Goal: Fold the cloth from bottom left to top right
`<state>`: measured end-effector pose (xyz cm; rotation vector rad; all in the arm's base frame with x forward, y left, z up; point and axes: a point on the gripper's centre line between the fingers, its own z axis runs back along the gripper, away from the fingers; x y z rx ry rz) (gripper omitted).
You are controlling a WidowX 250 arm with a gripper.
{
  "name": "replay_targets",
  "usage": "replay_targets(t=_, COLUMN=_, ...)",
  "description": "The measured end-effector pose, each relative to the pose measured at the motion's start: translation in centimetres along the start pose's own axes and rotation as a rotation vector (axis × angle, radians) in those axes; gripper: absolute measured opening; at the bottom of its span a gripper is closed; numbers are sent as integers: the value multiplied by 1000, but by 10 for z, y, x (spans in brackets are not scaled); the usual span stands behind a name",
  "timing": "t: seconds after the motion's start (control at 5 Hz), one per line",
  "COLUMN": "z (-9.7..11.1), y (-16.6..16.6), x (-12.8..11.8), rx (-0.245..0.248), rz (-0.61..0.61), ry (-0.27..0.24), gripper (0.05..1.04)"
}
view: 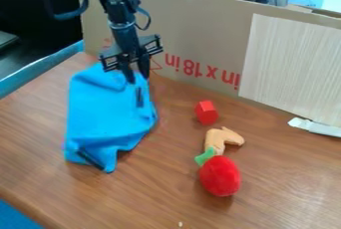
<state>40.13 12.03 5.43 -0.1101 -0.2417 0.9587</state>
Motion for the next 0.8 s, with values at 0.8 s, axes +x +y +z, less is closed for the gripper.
replay_targets(t=0.8, z=83, y=126, x=51, rx=-171, rz=-565, ry=-32, gripper=999)
